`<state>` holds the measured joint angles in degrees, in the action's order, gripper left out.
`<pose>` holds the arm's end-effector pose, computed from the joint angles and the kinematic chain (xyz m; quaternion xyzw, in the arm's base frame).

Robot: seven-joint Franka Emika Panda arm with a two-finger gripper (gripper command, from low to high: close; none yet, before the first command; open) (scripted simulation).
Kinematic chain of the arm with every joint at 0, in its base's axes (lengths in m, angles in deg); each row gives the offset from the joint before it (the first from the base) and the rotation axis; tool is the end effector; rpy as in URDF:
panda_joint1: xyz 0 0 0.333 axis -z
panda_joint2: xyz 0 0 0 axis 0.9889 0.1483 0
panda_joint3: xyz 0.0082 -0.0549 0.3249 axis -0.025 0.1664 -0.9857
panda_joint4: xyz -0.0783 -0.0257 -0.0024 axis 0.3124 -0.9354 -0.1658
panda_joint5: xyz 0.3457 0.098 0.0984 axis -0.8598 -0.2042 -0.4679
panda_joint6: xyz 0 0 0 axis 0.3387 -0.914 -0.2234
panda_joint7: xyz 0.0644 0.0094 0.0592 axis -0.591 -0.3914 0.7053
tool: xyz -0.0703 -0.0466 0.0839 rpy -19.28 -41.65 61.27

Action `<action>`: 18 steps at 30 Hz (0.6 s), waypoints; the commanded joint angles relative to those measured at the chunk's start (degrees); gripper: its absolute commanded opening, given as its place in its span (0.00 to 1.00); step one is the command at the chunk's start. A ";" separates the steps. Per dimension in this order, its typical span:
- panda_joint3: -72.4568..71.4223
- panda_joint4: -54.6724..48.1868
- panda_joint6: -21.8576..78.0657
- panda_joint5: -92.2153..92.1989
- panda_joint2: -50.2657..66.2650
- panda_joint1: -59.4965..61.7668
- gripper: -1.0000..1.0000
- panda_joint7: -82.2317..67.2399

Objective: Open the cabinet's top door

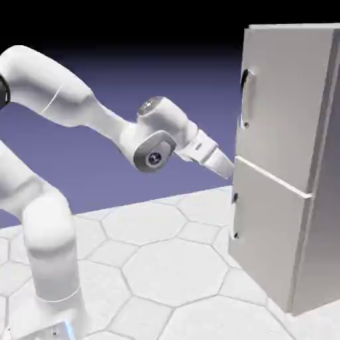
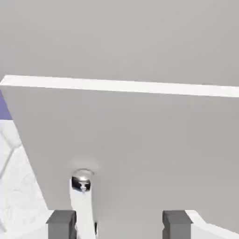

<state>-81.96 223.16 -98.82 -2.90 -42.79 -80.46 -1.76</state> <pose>0.3765 -0.0032 0.4862 -0.8543 0.3320 -0.3715 0.1484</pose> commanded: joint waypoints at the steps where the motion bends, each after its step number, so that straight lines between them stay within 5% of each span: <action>1: -0.65 -0.44 0.05 -2.50 -0.16 0.63 0.50 -2.03; 18: -11.77 -7.89 0.94 -44.86 -2.92 11.36 0.50 -36.58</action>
<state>-93.73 215.27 -97.88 -47.76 -45.71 -69.09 -38.33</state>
